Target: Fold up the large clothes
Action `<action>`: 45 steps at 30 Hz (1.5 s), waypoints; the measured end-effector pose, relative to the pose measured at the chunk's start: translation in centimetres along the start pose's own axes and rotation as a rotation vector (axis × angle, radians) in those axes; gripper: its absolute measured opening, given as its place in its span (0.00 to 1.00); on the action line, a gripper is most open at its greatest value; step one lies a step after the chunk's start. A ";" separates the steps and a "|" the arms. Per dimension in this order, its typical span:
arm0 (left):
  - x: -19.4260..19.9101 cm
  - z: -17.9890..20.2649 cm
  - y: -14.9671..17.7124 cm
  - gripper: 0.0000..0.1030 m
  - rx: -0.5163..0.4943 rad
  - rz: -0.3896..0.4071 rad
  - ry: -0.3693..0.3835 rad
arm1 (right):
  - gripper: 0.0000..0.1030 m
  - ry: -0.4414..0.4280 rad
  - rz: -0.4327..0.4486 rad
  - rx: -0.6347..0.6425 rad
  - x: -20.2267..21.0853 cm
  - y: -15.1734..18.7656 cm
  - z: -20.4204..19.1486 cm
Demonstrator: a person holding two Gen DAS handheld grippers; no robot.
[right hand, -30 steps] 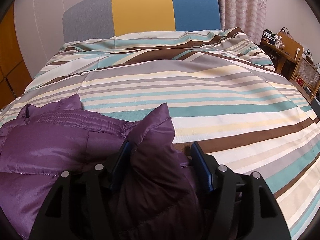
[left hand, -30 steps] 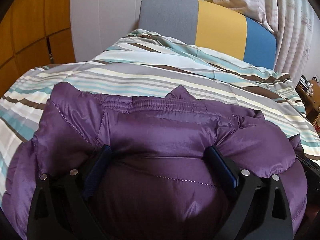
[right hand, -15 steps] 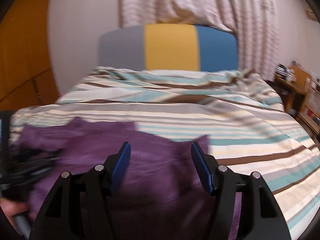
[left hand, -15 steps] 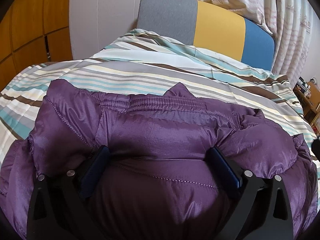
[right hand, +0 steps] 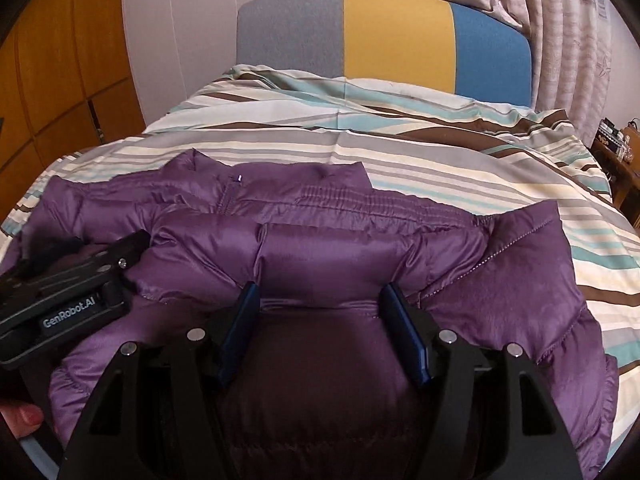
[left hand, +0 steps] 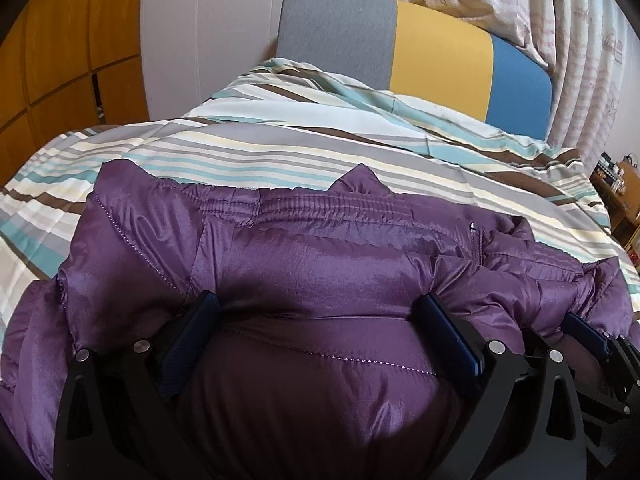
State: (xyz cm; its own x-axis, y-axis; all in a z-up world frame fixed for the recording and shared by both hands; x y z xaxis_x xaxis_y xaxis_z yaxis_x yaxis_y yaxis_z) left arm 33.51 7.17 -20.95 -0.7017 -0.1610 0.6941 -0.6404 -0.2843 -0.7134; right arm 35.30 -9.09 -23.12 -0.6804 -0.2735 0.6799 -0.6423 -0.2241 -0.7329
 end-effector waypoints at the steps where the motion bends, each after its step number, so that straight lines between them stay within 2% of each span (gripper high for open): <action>1: 0.0 0.0 0.0 0.97 0.000 -0.001 0.000 | 0.62 0.001 0.001 -0.001 0.0 0.1 0.1; 4: 0.1 0.0 0.0 0.97 -0.002 -0.007 -0.003 | 0.62 -0.006 0.000 -0.009 -0.1 0.1 0.2; 8: 1.9 -0.3 0.4 0.97 -0.004 -0.020 -0.045 | 0.63 -0.014 0.003 -0.015 0.1 0.4 0.3; 12: 4.7 -0.4 1.2 0.97 0.024 0.033 -0.052 | 0.63 -0.014 0.007 -0.017 0.3 0.4 0.3; 16: 5.3 -0.2 2.2 0.97 -0.014 0.053 -0.061 | 0.69 0.023 0.072 -0.021 2.0 -0.1 0.7; 20: 4.7 -0.6 2.4 0.97 0.006 0.032 -0.037 | 0.69 0.062 0.127 -0.088 5.0 0.0 2.4; 24: 4.4 -0.3 2.6 0.97 -0.022 0.020 -0.067 | 0.70 0.099 0.095 -0.181 5.6 1.0 5.5; 27: 4.1 -0.2 2.8 0.97 -0.029 0.006 -0.065 | 0.71 0.077 0.048 -0.243 4.7 2.0 6.7; 29: 3.5 -0.2 3.0 0.97 -0.033 -0.007 -0.058 | 0.74 0.091 0.033 -0.208 4.2 2.3 6.2; 37: 2.3 0.2 3.2 0.97 -0.064 -0.037 -0.078 | 0.75 0.125 0.028 -0.178 3.0 2.6 5.9; 40: 2.7 0.1 3.0 0.97 -0.052 -0.028 -0.065 | 0.75 0.120 0.028 -0.180 2.8 2.6 5.9; 45: 4.8 -1.0 3.1 0.97 -0.006 -0.001 0.014 | 0.80 0.104 0.031 -0.185 3.2 2.6 6.1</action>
State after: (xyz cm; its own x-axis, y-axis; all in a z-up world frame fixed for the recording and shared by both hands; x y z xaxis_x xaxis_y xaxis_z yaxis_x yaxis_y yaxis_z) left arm 27.84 6.42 -19.97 -0.7054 -0.1479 0.6932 -0.6427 -0.2790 -0.7135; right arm 33.65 -16.19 -22.98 -0.7274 -0.1774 0.6629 -0.6679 -0.0385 -0.7432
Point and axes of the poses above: each gripper's, at about its wrist camera, not at the fingertips, and x roughly against the way its jaws point, z to its right, y to its underside, the point moved 10 cm from there along -x, roughly the way its jaws point, and after that the axes turned 1 degree about z, right-handed, at the moved point
